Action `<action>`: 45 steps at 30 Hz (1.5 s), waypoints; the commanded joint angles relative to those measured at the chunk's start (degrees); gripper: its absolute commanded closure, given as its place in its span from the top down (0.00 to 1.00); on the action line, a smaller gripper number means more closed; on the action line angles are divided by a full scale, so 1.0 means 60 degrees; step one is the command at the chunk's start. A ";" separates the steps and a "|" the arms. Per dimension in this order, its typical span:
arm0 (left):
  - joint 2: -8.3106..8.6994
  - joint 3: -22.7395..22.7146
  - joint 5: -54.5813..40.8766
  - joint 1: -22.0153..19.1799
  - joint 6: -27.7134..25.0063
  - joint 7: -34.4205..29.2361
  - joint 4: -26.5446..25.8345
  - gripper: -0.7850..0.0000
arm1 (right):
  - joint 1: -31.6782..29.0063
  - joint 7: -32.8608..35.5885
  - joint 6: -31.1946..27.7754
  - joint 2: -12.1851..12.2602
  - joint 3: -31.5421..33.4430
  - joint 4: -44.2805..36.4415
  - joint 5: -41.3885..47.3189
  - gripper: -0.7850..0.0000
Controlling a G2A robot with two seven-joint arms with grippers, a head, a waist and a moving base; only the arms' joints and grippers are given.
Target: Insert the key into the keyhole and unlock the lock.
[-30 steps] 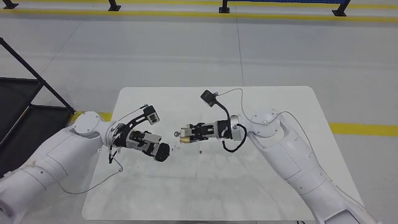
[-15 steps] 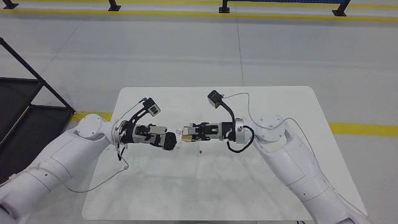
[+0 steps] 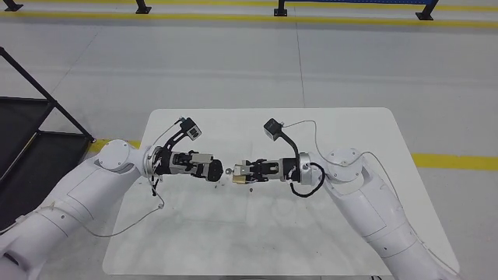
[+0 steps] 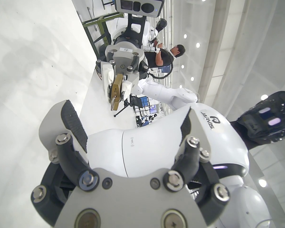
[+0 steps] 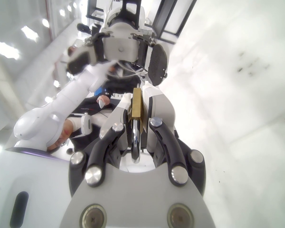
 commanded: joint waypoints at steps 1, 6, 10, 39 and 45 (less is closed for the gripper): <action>-0.0017 -0.0021 0.0149 0.0037 0.0056 0.0115 -0.0144 1.00 | 0.0000 -0.0001 -0.0001 0.0000 0.0000 0.0001 0.0002 0.00; -0.0115 -0.0129 0.0143 0.0195 -0.0049 -0.0528 -0.0267 1.00 | 0.0000 -0.0001 -0.0001 0.0000 0.0000 0.0001 0.0002 0.00; -0.0234 -0.0196 0.0220 0.0187 -0.0096 -0.0767 0.0009 1.00 | 0.0000 -0.0001 -0.0001 0.0000 0.0000 0.0001 0.0002 0.00; -0.0858 -0.1034 0.1583 0.0434 -0.0405 -0.0482 0.0356 0.20 | 0.0000 -0.0001 -0.0001 0.0000 0.0000 0.0001 0.0002 0.00; -0.0968 -0.1170 0.1593 0.0500 -0.0358 -0.0528 0.0345 0.18 | 0.0000 -0.0001 -0.0001 0.0000 0.0000 0.0001 0.0002 0.00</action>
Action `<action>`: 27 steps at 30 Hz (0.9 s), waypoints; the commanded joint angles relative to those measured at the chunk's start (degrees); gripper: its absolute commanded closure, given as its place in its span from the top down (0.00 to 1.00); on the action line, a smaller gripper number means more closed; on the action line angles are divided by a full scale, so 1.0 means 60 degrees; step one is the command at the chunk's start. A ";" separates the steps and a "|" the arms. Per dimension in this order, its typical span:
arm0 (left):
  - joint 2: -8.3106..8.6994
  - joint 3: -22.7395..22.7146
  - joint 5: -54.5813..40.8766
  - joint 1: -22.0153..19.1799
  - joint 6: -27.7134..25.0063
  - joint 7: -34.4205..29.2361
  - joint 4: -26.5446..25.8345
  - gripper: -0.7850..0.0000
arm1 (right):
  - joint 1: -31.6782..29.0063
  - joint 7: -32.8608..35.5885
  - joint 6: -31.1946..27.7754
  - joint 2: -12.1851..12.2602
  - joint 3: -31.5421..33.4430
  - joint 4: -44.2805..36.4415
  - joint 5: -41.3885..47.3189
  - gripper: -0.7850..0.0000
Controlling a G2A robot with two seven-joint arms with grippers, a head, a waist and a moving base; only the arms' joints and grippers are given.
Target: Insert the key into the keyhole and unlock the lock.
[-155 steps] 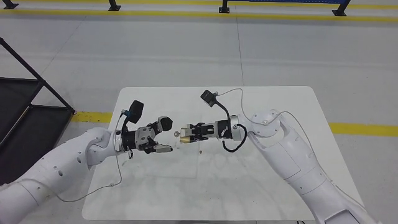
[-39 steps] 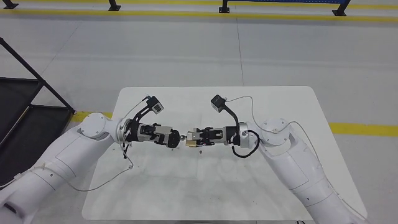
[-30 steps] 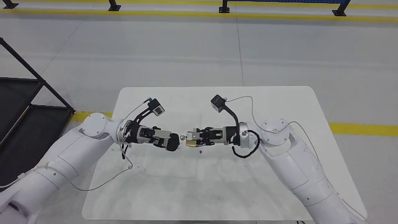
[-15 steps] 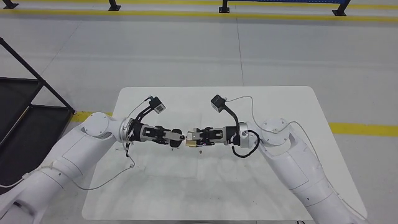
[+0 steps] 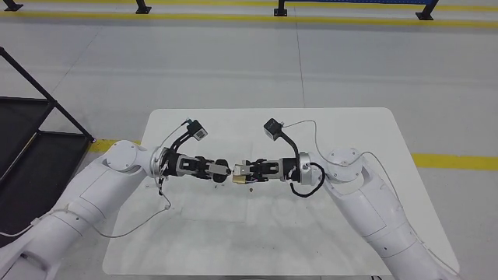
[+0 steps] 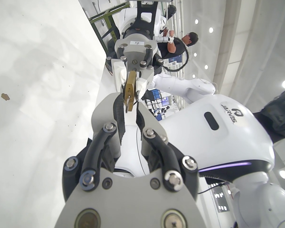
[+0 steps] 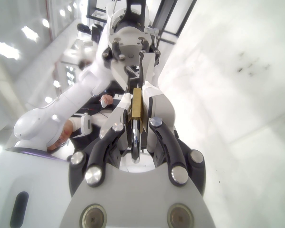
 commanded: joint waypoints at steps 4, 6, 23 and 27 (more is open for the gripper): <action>-0.0094 -0.0078 0.0116 0.0002 0.0043 -0.0042 0.0036 0.17 | 0.0000 0.0000 0.0000 0.0000 0.0000 0.0000 0.0000 0.00; -0.0135 -0.0106 0.0164 -0.0011 0.0051 -0.0050 0.0060 0.11 | 0.0000 0.0000 0.0000 0.0000 0.0000 0.0000 0.0000 0.00; -0.0289 -0.0491 0.1477 0.0183 -0.0652 0.0653 -0.0164 0.00 | 0.0000 0.0000 0.0000 0.0000 0.0000 0.0000 0.0000 0.00; -0.0247 -0.0625 0.1679 0.0374 -0.0843 0.0843 -0.0355 0.00 | 0.0000 0.0000 0.0000 0.0000 0.0000 0.0000 0.0000 0.00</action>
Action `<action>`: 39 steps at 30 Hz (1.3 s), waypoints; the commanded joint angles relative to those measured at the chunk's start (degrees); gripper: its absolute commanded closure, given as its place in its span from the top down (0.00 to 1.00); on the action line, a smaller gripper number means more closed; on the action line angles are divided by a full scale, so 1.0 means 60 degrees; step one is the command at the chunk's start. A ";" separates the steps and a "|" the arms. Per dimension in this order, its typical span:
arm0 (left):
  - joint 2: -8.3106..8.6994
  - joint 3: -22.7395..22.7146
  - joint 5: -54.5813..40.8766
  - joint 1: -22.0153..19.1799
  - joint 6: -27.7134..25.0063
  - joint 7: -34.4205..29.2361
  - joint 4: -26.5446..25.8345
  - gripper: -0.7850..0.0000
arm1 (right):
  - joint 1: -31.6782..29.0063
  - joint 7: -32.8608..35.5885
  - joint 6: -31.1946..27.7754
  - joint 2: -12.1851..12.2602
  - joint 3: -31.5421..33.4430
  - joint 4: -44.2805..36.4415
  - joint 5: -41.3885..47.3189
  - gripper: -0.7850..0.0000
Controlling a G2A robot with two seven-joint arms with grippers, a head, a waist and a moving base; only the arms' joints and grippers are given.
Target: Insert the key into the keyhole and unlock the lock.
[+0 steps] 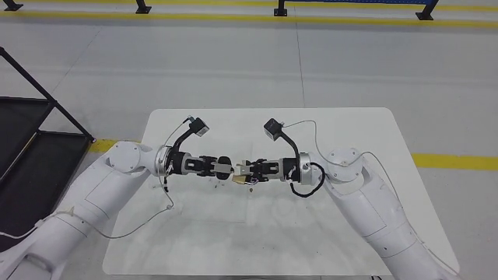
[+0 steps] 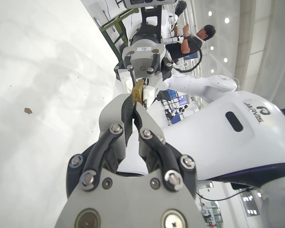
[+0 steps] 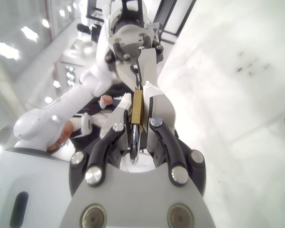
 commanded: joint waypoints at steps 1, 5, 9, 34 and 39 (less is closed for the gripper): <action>0.0021 -0.0055 0.0059 0.0082 -0.0049 0.0051 -0.0045 0.00 | 0.0000 0.0000 0.0000 0.0000 0.0000 0.0000 0.0001 0.00; 0.0061 -0.0159 0.0116 0.0234 -0.0127 0.0129 -0.0120 0.00 | 0.0000 0.0000 0.0000 0.0000 0.0000 0.0000 0.0001 0.00; 0.0103 -0.0273 0.0213 0.0375 -0.0292 0.0294 -0.0238 0.00 | 0.0000 0.0000 0.0000 0.0000 0.0000 0.0000 0.0001 0.00; 0.0464 -0.0700 0.2541 0.1054 -0.2285 0.2288 -0.0906 0.00 | 0.0000 0.0000 0.0000 0.0000 0.0000 0.0000 0.0001 0.00; 0.0516 -0.0753 0.2785 0.1156 -0.2556 0.2560 -0.0973 0.00 | 0.0000 0.0000 0.0000 0.0000 0.0000 0.0000 0.0001 0.00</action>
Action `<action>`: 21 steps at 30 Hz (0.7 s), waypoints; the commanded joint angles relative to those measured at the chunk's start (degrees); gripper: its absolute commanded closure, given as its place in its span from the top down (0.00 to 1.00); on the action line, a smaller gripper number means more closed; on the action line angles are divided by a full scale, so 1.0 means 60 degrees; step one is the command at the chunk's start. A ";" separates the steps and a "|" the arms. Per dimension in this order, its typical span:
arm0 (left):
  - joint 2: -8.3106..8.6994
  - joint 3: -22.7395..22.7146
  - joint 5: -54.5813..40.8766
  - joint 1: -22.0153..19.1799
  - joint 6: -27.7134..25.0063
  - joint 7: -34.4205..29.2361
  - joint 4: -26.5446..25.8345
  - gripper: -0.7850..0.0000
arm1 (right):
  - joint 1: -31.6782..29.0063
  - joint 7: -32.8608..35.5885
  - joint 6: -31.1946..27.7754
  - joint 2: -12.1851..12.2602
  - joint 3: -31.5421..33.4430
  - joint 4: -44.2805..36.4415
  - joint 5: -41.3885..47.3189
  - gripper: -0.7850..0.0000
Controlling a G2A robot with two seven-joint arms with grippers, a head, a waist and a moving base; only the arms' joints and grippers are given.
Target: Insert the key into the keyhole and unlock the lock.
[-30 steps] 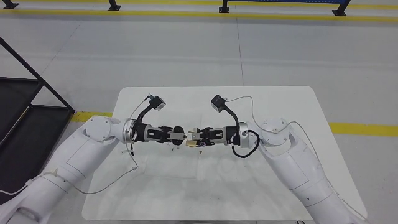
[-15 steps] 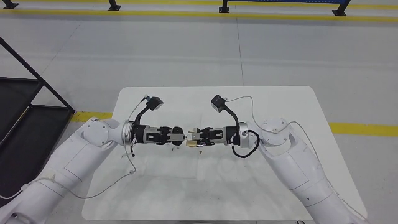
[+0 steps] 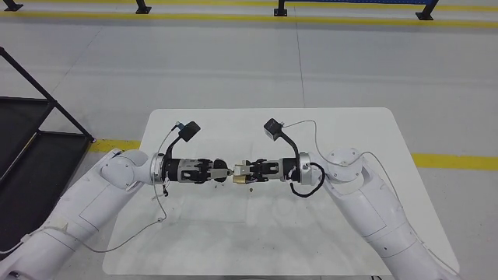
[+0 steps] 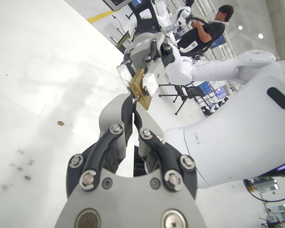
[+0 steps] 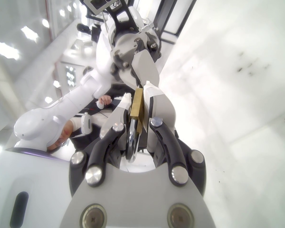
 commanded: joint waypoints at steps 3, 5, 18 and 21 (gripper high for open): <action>0.0030 -0.0042 0.0062 0.0074 -0.0154 0.0157 -0.0063 0.00 | 0.0000 0.0000 0.0000 0.0000 0.0000 0.0000 0.0000 0.00; 0.0040 -0.0060 0.0026 0.0103 -0.0213 0.0216 -0.0108 0.00 | 0.0000 0.0000 0.0000 0.0000 0.0000 0.0000 0.0000 0.00; 0.0061 -0.0141 0.0136 0.0162 -0.0247 0.0250 -0.0237 0.00 | 0.0000 0.0000 0.0000 0.0000 0.0000 0.0000 0.0000 0.00; 0.0049 -0.0149 0.0139 0.0165 -0.0258 0.0261 -0.0258 0.00 | 0.0000 0.0000 0.0000 0.0000 0.0000 0.0000 0.0000 0.00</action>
